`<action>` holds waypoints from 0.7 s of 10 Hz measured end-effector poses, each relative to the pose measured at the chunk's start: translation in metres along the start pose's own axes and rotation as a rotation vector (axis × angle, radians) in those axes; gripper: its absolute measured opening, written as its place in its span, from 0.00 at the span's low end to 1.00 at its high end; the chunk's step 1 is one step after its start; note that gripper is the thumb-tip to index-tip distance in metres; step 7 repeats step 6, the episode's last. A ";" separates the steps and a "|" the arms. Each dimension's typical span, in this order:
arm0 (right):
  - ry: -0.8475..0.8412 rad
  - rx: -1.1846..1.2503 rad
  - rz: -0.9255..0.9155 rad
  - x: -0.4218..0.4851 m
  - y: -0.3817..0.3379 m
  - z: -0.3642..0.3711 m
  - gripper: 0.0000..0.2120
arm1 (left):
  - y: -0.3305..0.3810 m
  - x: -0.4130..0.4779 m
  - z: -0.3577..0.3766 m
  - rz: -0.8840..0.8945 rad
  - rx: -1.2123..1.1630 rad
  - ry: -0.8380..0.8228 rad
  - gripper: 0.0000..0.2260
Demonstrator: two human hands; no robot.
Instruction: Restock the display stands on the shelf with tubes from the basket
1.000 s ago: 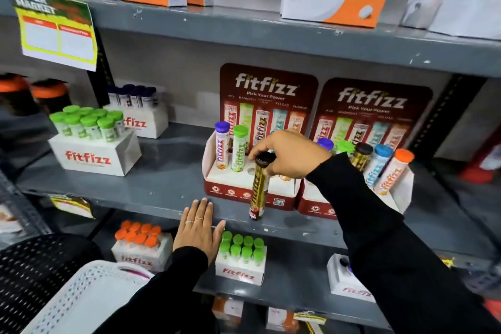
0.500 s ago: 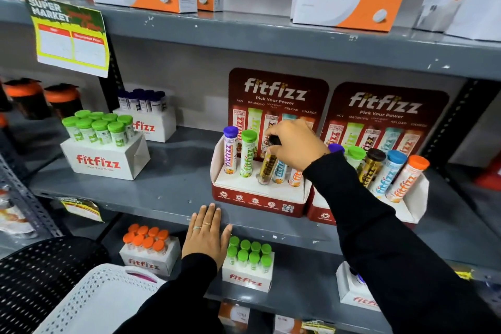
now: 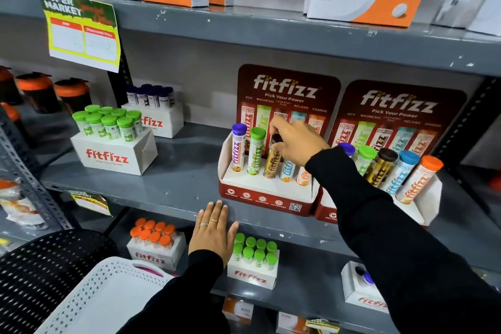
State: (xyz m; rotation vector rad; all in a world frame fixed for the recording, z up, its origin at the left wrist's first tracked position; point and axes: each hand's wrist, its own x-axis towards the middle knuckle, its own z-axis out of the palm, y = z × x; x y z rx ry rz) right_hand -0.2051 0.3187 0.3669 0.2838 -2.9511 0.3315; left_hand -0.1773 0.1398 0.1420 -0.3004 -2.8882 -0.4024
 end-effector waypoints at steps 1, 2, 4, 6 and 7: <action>-0.012 -0.042 0.045 0.010 0.006 0.006 0.11 | 0.000 0.000 -0.003 0.012 0.026 -0.041 0.52; 0.000 -0.030 0.048 0.019 0.008 0.011 0.19 | 0.000 0.000 -0.008 0.001 0.050 -0.064 0.54; 0.034 -0.015 0.036 -0.007 -0.001 0.005 0.35 | -0.001 0.002 -0.010 0.015 0.027 -0.100 0.55; 0.182 -0.068 -0.385 -0.115 -0.020 0.037 0.17 | 0.007 0.005 -0.013 0.084 0.026 0.013 0.44; 0.182 -0.068 -0.385 -0.115 -0.020 0.037 0.17 | 0.007 0.005 -0.013 0.084 0.026 0.013 0.44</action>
